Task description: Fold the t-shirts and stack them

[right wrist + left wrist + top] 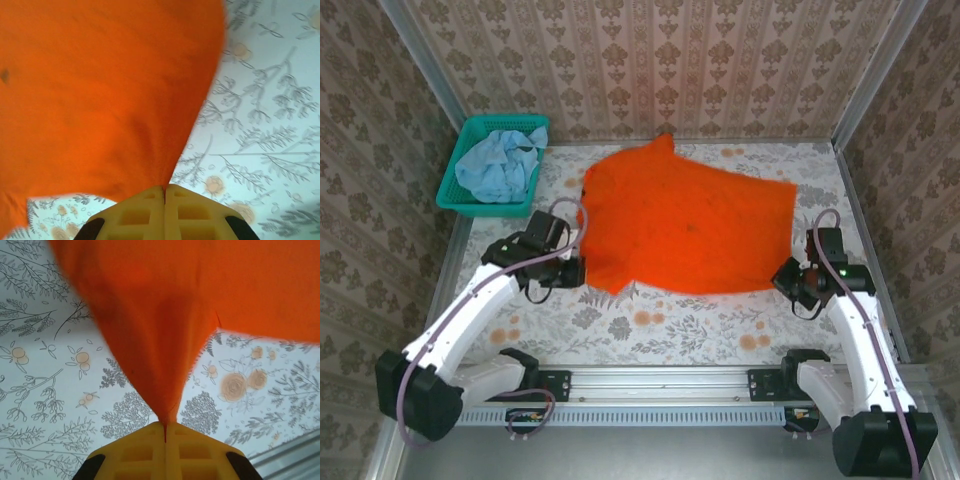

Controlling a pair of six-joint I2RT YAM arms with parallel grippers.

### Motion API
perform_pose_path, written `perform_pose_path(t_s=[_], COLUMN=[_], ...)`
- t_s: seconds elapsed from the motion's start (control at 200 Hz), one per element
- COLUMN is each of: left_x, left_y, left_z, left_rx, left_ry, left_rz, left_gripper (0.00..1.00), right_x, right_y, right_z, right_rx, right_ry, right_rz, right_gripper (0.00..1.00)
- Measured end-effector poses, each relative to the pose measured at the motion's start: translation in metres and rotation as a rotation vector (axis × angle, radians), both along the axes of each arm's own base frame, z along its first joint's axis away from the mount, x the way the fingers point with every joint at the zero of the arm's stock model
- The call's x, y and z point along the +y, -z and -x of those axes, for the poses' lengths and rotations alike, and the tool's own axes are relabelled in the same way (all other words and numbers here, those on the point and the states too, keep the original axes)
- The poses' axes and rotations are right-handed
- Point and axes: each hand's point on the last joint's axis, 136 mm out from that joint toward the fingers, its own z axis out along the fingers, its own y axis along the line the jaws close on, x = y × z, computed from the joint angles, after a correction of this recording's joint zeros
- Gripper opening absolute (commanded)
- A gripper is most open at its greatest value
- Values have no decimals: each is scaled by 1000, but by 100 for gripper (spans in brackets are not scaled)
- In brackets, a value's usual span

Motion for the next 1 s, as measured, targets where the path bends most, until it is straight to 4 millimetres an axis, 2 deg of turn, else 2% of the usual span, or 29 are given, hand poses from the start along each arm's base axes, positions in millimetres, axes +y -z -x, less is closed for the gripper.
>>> perform_pose_path(t_s=[0.035,0.055,0.08,0.12,0.15,0.185,0.235,0.35,0.46,0.545,0.62,0.74,0.83,0.91,0.945,1.0], left_x=[0,0,-1,-1,-1,-1,1,3,-22,-60,-108,-188,-238,-265,-269,-265], left_y=[-8,-13,-19,-26,-31,-35,-39,-44,-39,-28,-8,24,52,79,93,116], left_z=[0,0,0,-1,-4,-8,-17,-53,-105,-146,-176,-207,-221,-228,-229,-227], left_rx=[-28,-47,-63,-87,-102,-114,-123,-115,-67,-39,-10,8,18,27,40,81], left_ry=[-4,1,-1,-4,-10,-20,-43,-108,-102,-55,14,141,203,231,232,216], left_rz=[20,28,39,52,58,60,60,46,32,27,20,1,-8,-15,-26,-60], left_gripper=[28,42,53,55,54,54,55,51,46,43,40,38,35,32,31,31], right_x=[-1,-2,-3,-5,-6,-8,-11,-16,-19,-22,-23,-23,-25,-25,-25,-24], right_y=[-1,-1,-1,0,1,3,6,10,7,4,7,23,39,53,59,67], right_z=[1,1,2,2,2,2,2,-6,-25,-44,-56,-68,-72,-73,-74,-76], right_rx=[-3,-2,0,8,14,22,43,86,96,79,83,147,203,253,271,300], right_ry=[10,15,21,34,39,44,56,77,91,102,101,91,83,78,76,72], right_rz=[2,4,8,11,15,22,33,44,45,45,45,48,59,64,63,61], right_gripper=[0,0,13,40,51,59,64,65,64,63,60,56,54,52,52,52])
